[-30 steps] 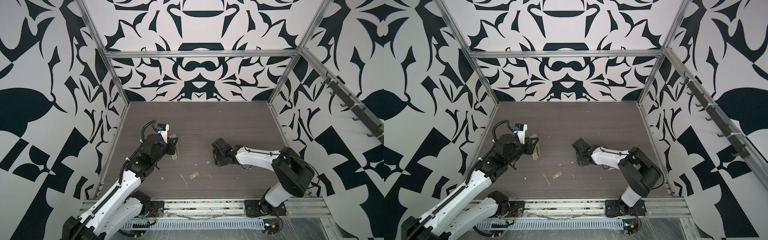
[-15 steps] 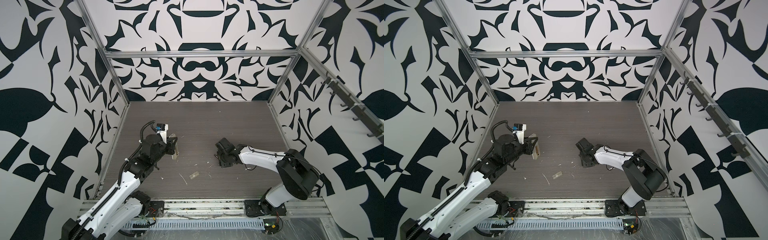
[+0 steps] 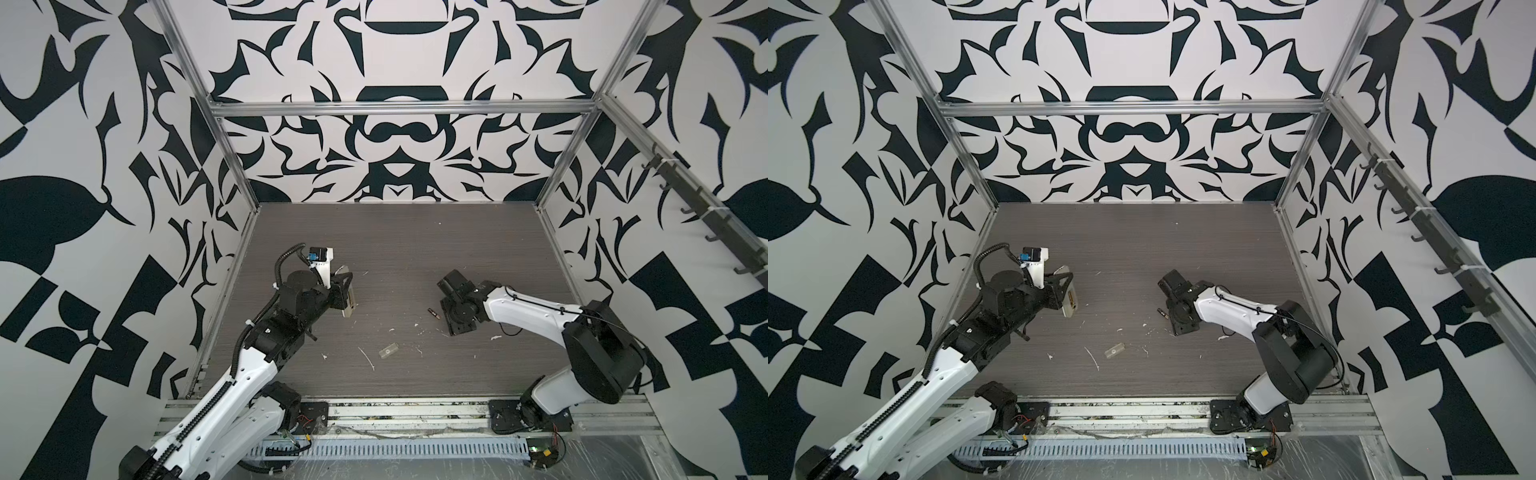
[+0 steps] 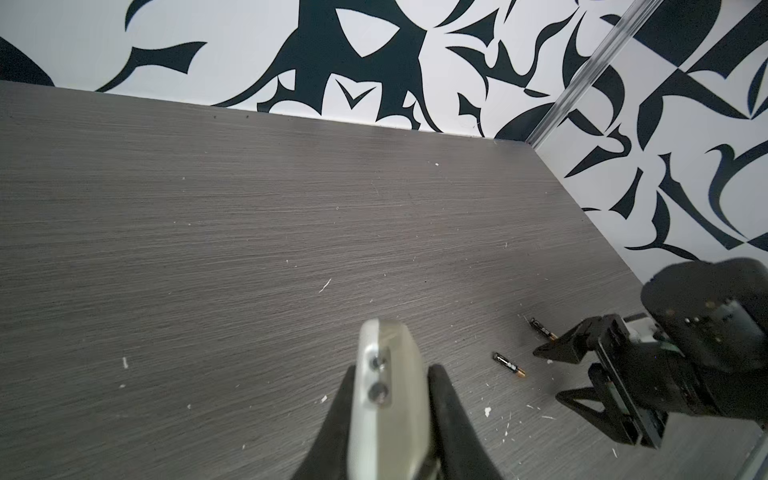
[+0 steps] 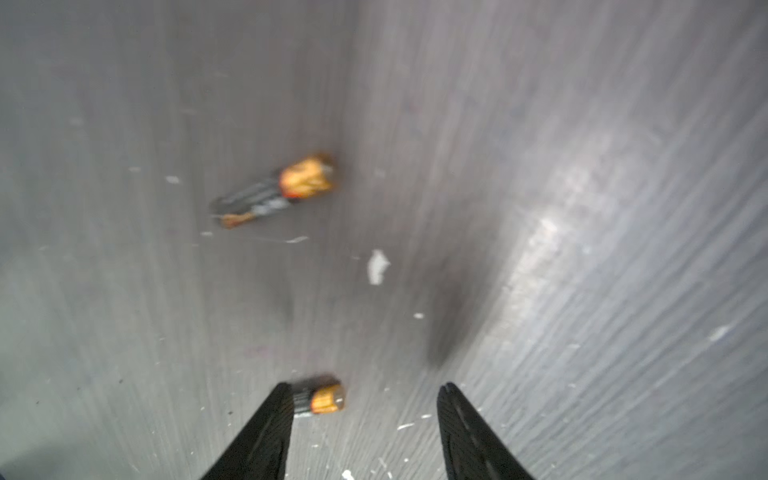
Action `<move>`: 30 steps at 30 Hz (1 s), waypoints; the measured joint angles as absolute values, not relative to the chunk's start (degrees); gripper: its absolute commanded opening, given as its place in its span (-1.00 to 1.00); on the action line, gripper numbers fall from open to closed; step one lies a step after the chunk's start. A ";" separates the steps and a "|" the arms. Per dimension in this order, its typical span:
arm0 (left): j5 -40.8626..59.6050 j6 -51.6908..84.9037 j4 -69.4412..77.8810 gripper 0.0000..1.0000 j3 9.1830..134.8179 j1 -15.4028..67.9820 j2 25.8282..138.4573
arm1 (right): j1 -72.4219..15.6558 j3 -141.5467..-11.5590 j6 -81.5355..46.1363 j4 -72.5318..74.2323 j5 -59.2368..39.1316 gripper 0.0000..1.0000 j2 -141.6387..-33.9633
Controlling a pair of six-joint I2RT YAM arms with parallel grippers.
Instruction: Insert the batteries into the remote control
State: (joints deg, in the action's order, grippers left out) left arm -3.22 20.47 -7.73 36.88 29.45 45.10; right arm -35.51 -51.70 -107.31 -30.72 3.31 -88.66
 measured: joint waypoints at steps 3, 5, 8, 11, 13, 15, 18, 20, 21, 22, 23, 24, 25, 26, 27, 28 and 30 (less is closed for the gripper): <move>-2.98 20.51 -7.70 -1.00 36.88 29.45 44.62 | -33.56 -58.85 -94.13 -32.47 2.59 0.19 -91.02; -2.68 20.58 -7.57 -1.00 36.82 29.45 44.58 | -32.34 -63.68 -84.31 -33.43 1.43 0.19 -93.14; -2.11 20.71 -7.05 -1.00 35.97 29.45 44.27 | -31.05 -71.66 -68.03 -37.12 0.30 0.20 -97.89; -1.30 20.88 -7.05 -1.00 35.88 29.45 44.29 | -30.55 -79.18 -52.21 -42.04 -0.67 0.25 -102.98; -1.10 20.97 -7.07 -1.00 35.88 29.45 44.07 | -31.14 -82.26 -43.18 -44.77 -0.86 0.27 -104.79; -1.08 20.99 -7.16 -1.00 35.88 29.45 43.46 | -32.16 -84.07 -35.11 -47.62 -0.62 0.27 -105.08; -1.08 20.99 -7.25 -1.00 35.88 29.45 41.98 | -33.19 -85.17 -24.84 -49.95 0.78 0.25 -103.94; -1.08 21.10 -7.40 -1.00 35.88 29.45 41.25 | -33.45 -84.73 -19.35 -49.80 1.39 0.27 -102.17; -1.08 21.17 -7.60 -1.00 35.94 29.45 41.17 | -33.43 -83.99 -16.60 -49.08 1.45 0.32 -100.95; -1.08 21.19 -7.99 -1.00 36.12 29.45 41.21 | -33.34 -82.98 -14.11 -48.23 1.41 0.35 -99.63; -1.06 21.19 -8.49 -1.00 36.40 29.45 41.41 | -33.34 -81.89 -11.53 -47.59 1.32 0.37 -98.28; -1.02 21.19 -8.97 -1.00 36.73 29.45 41.71 | -33.32 -80.88 -9.30 -47.18 1.13 0.38 -97.19; -0.99 21.19 -9.26 -1.00 37.04 29.45 41.93 | -33.30 -80.23 -7.53 -46.92 0.99 0.43 -96.57; -0.86 21.19 -9.39 -1.00 37.39 29.45 42.17 | -33.19 -79.50 -5.15 -46.61 0.67 0.48 -96.05; -0.75 21.19 -9.47 -1.00 37.74 29.45 42.39 | -33.12 -78.50 -2.59 -45.91 0.14 0.50 -95.70; -0.60 21.21 -9.47 -1.00 37.98 29.45 42.44 | -33.10 -77.45 -0.69 -45.12 -0.49 0.51 -95.46; -0.03 21.41 -9.45 -1.00 38.17 29.45 42.41 | -33.08 -74.56 3.31 -43.64 -2.09 0.48 -95.13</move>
State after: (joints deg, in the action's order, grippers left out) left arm -0.03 21.41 -9.45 38.17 29.45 42.41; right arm -33.08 -74.56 3.31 -43.64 -2.09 -95.13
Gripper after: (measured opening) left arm 0.249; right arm 0.748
